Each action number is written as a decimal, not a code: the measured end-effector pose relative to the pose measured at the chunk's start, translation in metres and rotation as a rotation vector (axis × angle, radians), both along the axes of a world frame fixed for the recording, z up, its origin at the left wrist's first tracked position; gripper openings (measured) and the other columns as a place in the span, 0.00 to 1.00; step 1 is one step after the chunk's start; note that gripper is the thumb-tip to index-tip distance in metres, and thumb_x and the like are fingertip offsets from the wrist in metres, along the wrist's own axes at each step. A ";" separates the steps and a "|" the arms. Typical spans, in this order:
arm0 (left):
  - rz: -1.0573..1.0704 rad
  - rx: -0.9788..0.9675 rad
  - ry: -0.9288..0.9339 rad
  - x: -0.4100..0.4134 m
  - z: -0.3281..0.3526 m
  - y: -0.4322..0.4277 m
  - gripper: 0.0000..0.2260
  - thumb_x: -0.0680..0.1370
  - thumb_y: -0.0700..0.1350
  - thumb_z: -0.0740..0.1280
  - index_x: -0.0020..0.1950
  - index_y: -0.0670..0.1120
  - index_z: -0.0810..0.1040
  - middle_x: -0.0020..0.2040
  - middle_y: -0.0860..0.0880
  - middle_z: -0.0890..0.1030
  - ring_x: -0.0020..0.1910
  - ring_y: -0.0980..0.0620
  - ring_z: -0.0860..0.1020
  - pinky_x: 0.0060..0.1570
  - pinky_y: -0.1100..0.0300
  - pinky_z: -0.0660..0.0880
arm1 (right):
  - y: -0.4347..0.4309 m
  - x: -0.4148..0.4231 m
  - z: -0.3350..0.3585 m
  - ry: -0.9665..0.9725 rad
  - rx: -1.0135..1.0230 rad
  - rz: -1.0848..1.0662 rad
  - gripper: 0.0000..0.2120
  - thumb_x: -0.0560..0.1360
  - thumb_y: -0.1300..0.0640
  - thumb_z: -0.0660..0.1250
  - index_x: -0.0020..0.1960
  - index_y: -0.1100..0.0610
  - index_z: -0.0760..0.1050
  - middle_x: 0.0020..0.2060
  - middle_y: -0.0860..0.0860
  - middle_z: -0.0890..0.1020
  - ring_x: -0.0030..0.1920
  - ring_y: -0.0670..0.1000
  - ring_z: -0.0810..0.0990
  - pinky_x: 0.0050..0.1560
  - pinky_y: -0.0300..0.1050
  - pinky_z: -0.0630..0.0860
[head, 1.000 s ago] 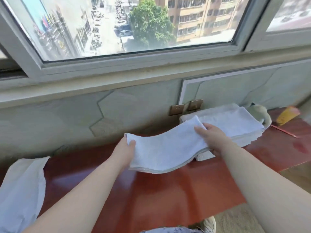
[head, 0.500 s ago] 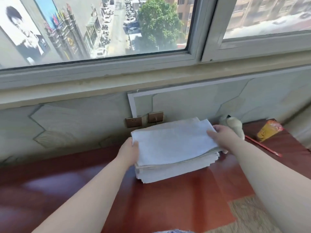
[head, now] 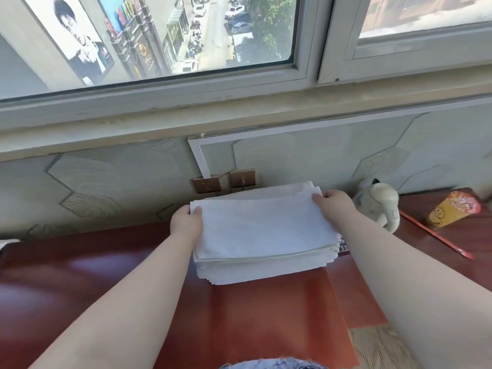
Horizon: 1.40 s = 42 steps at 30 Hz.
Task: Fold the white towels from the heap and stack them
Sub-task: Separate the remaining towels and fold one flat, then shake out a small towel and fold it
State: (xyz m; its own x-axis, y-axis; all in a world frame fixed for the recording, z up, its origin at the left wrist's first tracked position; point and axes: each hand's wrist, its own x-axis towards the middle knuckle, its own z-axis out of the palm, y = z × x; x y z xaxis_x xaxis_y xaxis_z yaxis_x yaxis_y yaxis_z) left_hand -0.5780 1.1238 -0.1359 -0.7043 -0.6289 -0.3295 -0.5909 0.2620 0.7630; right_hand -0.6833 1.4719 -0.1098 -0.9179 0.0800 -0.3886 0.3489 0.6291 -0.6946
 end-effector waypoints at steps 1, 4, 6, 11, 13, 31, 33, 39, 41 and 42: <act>-0.007 -0.052 0.007 0.001 -0.001 0.000 0.11 0.85 0.46 0.62 0.53 0.41 0.81 0.50 0.43 0.82 0.52 0.40 0.79 0.51 0.52 0.72 | 0.002 -0.001 -0.004 0.003 0.022 0.017 0.17 0.81 0.53 0.66 0.36 0.55 0.67 0.30 0.51 0.70 0.34 0.54 0.67 0.32 0.47 0.61; -0.043 -0.140 -0.034 0.005 -0.007 0.001 0.11 0.85 0.45 0.61 0.61 0.40 0.78 0.55 0.42 0.82 0.56 0.39 0.79 0.51 0.54 0.70 | 0.007 0.000 -0.014 -0.001 0.128 0.113 0.13 0.81 0.52 0.65 0.40 0.57 0.72 0.33 0.52 0.75 0.36 0.55 0.74 0.32 0.46 0.65; -0.032 -0.157 -0.065 0.007 -0.008 0.003 0.14 0.85 0.47 0.62 0.69 0.42 0.74 0.62 0.41 0.81 0.60 0.39 0.78 0.55 0.52 0.72 | 0.010 -0.002 -0.019 0.054 0.163 0.113 0.11 0.81 0.51 0.66 0.48 0.59 0.77 0.38 0.52 0.78 0.45 0.60 0.79 0.37 0.48 0.66; -0.319 -0.720 -0.065 0.012 -0.004 0.037 0.32 0.82 0.60 0.62 0.83 0.51 0.57 0.82 0.43 0.57 0.81 0.41 0.58 0.77 0.43 0.57 | -0.008 0.014 -0.019 0.550 0.445 0.226 0.28 0.81 0.40 0.57 0.70 0.60 0.73 0.62 0.60 0.78 0.63 0.65 0.76 0.60 0.58 0.74; -0.680 -0.819 -0.076 0.011 -0.010 0.052 0.33 0.83 0.64 0.54 0.85 0.54 0.48 0.86 0.48 0.43 0.84 0.47 0.41 0.82 0.46 0.42 | -0.026 0.026 -0.023 0.597 0.544 0.558 0.34 0.80 0.35 0.51 0.77 0.56 0.67 0.74 0.59 0.71 0.74 0.63 0.68 0.75 0.60 0.65; -0.689 -0.757 -0.461 0.084 -0.026 -0.064 0.46 0.79 0.74 0.46 0.85 0.45 0.38 0.85 0.48 0.37 0.84 0.47 0.37 0.82 0.46 0.40 | -0.074 0.069 -0.042 0.299 0.665 0.870 0.46 0.73 0.24 0.30 0.84 0.47 0.39 0.83 0.50 0.36 0.82 0.53 0.32 0.81 0.56 0.37; -0.630 -0.770 -0.473 0.111 -0.020 -0.094 0.45 0.79 0.74 0.47 0.85 0.46 0.39 0.85 0.48 0.38 0.84 0.46 0.38 0.82 0.46 0.41 | -0.101 0.079 -0.041 0.315 0.627 0.873 0.46 0.73 0.24 0.31 0.84 0.48 0.38 0.83 0.50 0.35 0.81 0.54 0.31 0.81 0.55 0.36; -0.472 -0.736 -0.496 0.181 -0.007 -0.179 0.44 0.80 0.72 0.48 0.85 0.46 0.40 0.85 0.47 0.40 0.84 0.46 0.39 0.82 0.47 0.42 | -0.228 0.122 -0.032 0.303 0.603 1.200 0.49 0.69 0.25 0.29 0.84 0.50 0.38 0.82 0.52 0.34 0.81 0.55 0.31 0.81 0.55 0.35; -0.432 -0.701 -0.511 0.201 -0.005 -0.205 0.43 0.80 0.71 0.50 0.86 0.47 0.42 0.86 0.47 0.41 0.84 0.46 0.40 0.82 0.48 0.43 | -0.266 0.134 -0.030 0.308 0.598 1.205 0.52 0.67 0.25 0.28 0.84 0.52 0.39 0.83 0.52 0.36 0.82 0.55 0.33 0.81 0.55 0.36; -0.405 -0.689 -0.511 0.214 -0.004 -0.222 0.42 0.81 0.70 0.52 0.86 0.47 0.43 0.86 0.47 0.42 0.84 0.46 0.40 0.82 0.48 0.43 | -0.289 0.141 -0.027 0.332 0.593 1.206 0.52 0.67 0.25 0.27 0.85 0.52 0.40 0.83 0.52 0.38 0.82 0.54 0.34 0.81 0.55 0.37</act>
